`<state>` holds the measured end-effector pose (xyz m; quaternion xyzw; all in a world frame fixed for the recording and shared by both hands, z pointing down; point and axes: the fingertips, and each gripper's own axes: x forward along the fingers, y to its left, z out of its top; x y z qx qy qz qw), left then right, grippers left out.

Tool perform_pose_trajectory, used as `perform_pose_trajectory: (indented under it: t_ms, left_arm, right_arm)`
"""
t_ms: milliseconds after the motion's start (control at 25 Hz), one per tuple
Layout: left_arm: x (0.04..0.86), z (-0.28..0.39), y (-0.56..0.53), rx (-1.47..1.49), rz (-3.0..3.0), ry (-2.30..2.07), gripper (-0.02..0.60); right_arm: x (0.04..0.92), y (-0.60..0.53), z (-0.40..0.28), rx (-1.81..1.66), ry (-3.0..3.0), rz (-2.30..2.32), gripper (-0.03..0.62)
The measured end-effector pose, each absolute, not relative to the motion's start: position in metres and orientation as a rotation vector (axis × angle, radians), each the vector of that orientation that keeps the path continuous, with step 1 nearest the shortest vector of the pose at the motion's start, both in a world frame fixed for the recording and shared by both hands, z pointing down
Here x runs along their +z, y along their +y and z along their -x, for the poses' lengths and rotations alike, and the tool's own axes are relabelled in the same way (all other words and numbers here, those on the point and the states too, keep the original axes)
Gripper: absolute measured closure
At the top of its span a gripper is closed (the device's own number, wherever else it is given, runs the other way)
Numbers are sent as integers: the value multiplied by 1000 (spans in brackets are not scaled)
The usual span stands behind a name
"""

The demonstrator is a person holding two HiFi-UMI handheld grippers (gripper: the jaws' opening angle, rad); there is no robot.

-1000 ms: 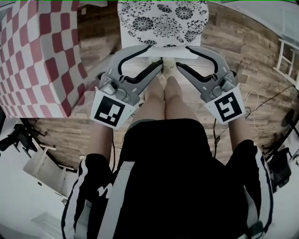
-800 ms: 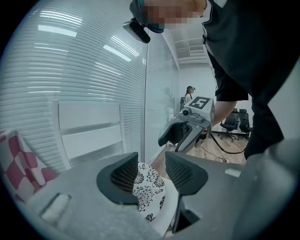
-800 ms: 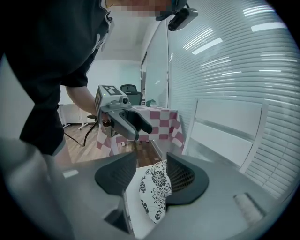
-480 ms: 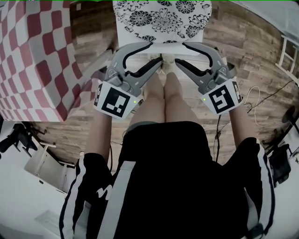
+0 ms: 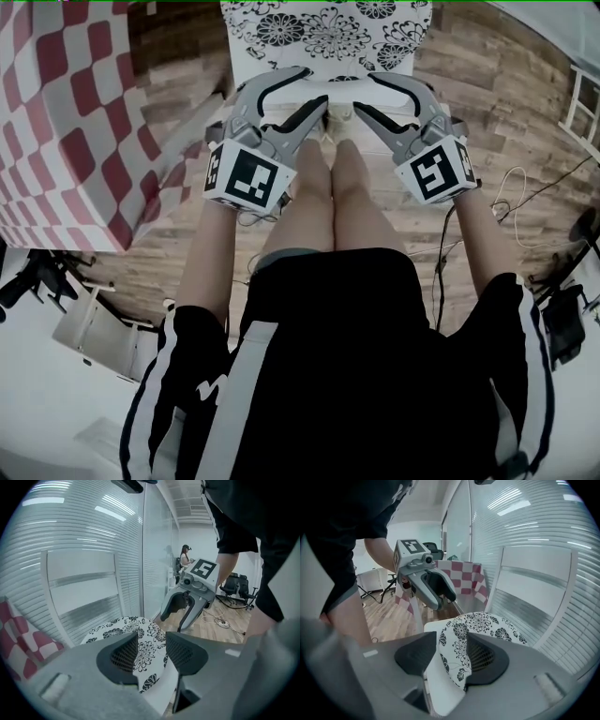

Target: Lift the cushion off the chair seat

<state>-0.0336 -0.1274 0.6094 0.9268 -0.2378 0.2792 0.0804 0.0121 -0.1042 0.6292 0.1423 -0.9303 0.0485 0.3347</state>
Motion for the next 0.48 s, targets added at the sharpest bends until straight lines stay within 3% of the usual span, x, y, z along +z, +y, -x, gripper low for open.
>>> perform_pose_trajectory:
  t_ms: [480]
  left_arm:
    - [693,32,-110,1237,-2757,-533,394]
  right_arm:
    - [712,-93,-22,142,-2304,-312,401]
